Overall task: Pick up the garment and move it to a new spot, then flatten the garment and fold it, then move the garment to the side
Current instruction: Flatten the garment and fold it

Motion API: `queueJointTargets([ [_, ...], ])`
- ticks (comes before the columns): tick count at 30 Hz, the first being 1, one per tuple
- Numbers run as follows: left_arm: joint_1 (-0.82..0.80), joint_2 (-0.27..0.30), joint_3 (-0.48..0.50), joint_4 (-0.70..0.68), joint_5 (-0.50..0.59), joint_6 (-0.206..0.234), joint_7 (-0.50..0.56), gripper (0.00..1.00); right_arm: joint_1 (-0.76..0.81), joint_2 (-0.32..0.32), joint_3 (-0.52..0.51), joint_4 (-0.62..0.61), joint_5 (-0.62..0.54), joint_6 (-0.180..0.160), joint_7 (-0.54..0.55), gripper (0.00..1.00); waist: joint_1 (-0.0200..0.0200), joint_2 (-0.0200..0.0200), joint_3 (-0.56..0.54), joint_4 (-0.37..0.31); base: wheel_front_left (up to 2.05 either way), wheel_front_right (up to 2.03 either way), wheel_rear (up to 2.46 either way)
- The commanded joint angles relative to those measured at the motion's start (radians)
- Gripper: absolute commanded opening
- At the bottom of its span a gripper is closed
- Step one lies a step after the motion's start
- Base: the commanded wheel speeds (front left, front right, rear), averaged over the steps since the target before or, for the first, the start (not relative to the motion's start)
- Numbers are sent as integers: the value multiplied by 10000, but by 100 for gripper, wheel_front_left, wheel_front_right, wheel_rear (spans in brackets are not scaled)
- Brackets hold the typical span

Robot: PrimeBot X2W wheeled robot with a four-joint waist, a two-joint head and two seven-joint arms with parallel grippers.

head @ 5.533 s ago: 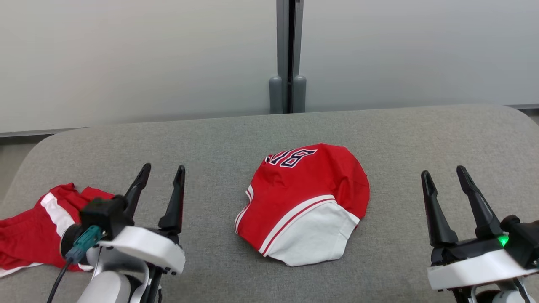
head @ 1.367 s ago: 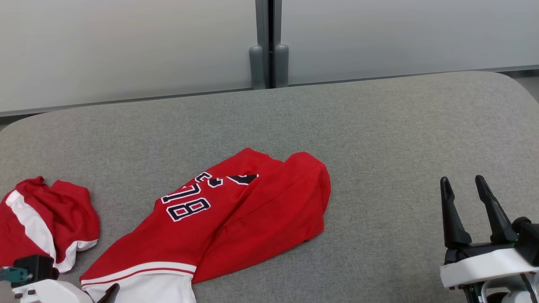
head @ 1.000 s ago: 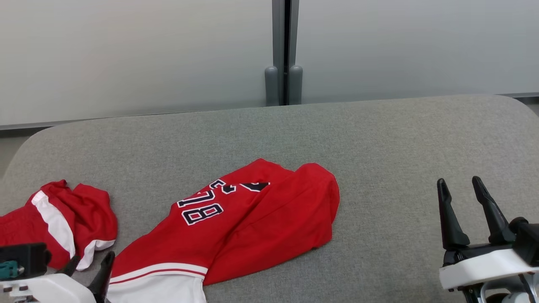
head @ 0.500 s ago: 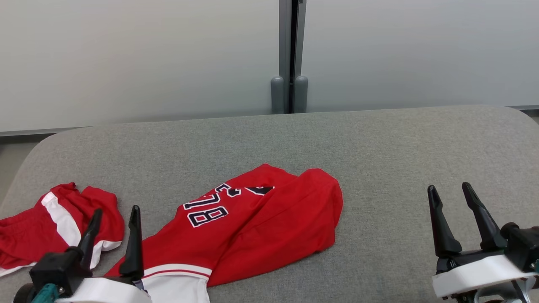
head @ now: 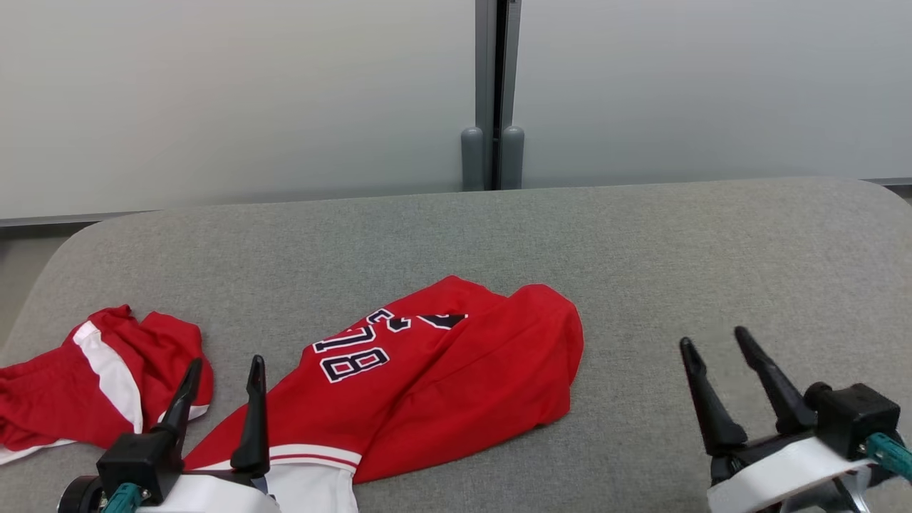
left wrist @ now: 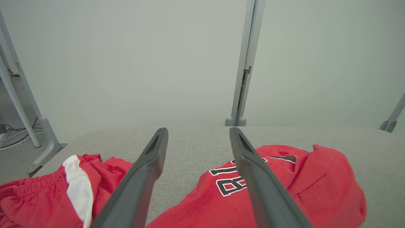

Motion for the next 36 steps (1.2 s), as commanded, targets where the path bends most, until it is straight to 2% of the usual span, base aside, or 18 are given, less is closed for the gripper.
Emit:
queueJointTargets([
  [1, -201, 19, -32, -2, -7, -48, 41, 100, -195, -174, 194, 126, 185, 21, 257, 100, 0, 0, 19, 91, 0, 0, 0],
  [6, -502, -106, -369, -98, -1, -230, 261, 100, -892, -532, 378, 927, 718, 15, 1626, 100, 0, 0, 134, 661, 0, 0, 0],
  [15, -918, -280, -715, -67, -32, -359, 495, 100, -3235, -1276, 728, 2547, 2074, 21, 4789, 100, 0, 0, 869, 1675, 0, 0, 0],
  [19, -1128, -379, -800, 1, -44, -396, 496, 100, -3925, -1342, 797, 3119, 2526, 23, 5368, 100, 0, 0, 1157, 1954, 0, 0, 0],
  [24, -1455, -492, -912, 150, -65, -467, 507, 100, -4864, -1501, 886, 4400, 3360, 21, 6267, 100, 0, 0, 1606, 2478, 0, 0, 0],
  [32, -1569, -495, -904, 289, -121, -438, 487, 100, -5262, -1543, 1135, 5303, 3847, 21, 6715, 100, 0, 0, 1781, 2872, 0, 0, 0],
  [33, -1562, -497, -907, 295, -133, -430, 493, 100, -5294, -1538, 1146, 5345, 3881, 21, 6668, 95, 0, 0, 1775, 2890, 0, 0, 0],
  [35, -1541, -489, -914, 320, -158, -412, 511, 100, -5292, -1527, 1222, 5420, 3931, 21, 6539, 52, 0, 0, 1735, 2905, 0, 0, 0],
  [36, -1523, -479, -910, 337, -172, -404, 527, 100, -5274, -1510, 1274, 5414, 3975, 21, 6465, 42, 0, 0, 1700, 2899, 0, 0, 0],
])
